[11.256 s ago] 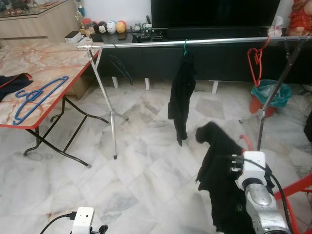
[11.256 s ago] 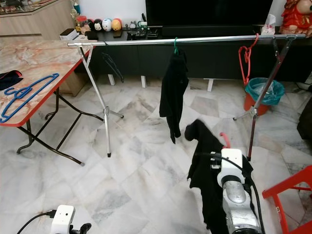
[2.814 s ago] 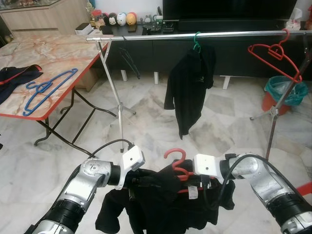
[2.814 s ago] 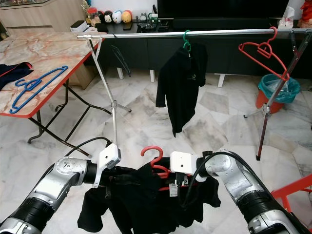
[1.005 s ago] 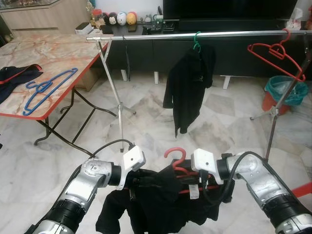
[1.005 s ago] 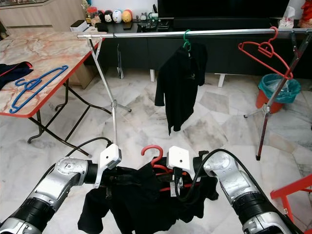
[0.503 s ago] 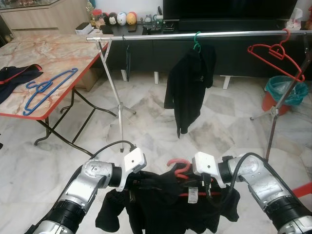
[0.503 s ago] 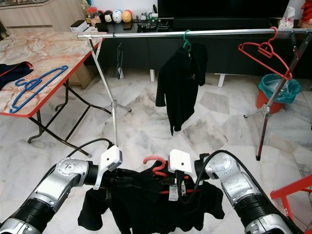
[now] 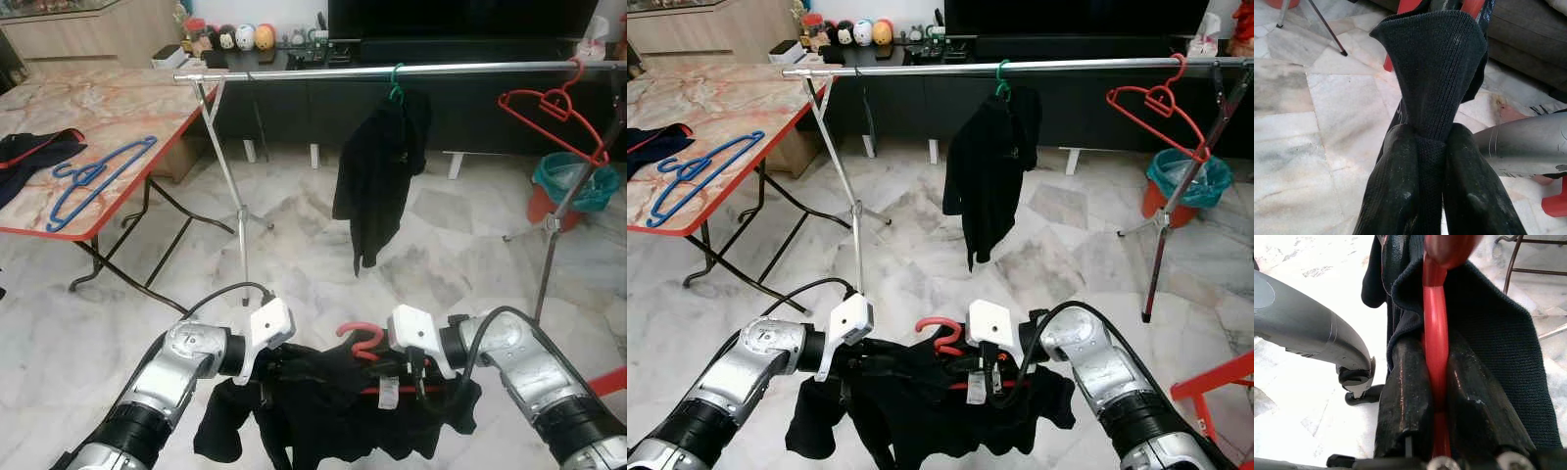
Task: Hang hanger
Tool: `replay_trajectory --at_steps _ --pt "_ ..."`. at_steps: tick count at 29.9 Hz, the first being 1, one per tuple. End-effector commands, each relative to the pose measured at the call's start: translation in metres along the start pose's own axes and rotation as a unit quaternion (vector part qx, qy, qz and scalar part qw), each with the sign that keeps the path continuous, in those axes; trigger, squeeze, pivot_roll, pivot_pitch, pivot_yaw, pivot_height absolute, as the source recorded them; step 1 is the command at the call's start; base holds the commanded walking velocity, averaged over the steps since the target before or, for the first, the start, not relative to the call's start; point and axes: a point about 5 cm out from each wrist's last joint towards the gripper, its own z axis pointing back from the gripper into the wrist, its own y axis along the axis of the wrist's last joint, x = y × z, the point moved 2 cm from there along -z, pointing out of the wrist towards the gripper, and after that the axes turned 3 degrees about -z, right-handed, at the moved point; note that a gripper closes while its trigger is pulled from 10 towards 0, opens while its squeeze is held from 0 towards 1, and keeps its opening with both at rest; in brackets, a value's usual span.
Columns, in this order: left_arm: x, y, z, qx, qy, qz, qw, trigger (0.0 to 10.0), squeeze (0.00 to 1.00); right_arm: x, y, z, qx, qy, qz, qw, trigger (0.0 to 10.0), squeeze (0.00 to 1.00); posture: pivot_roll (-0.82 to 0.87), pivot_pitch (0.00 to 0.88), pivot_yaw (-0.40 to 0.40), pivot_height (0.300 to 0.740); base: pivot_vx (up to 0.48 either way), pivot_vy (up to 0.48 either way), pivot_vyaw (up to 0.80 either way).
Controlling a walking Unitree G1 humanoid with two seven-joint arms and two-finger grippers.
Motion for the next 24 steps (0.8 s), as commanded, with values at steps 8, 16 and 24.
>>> replay_trajectory --at_steps 8,16,24 --pt "-0.013 0.022 0.011 0.061 0.040 0.015 0.997 10.0 0.44 -0.006 0.002 -0.008 -0.004 0.019 0.011 1.000 0.0 0.00 0.00 0.043 0.079 0.740 0.000 0.000 0.00" --pt "-0.011 0.023 0.011 0.065 0.029 0.014 0.997 10.0 1.00 -0.006 0.002 -0.008 -0.004 0.016 0.011 1.000 0.0 0.00 0.00 0.043 0.081 0.740 0.000 0.000 0.00" --pt "-0.008 0.027 0.012 0.068 0.017 0.013 0.997 10.0 1.00 -0.006 0.001 -0.008 -0.004 0.014 0.011 1.000 0.0 0.00 0.01 0.043 0.084 0.740 0.000 0.000 0.00"
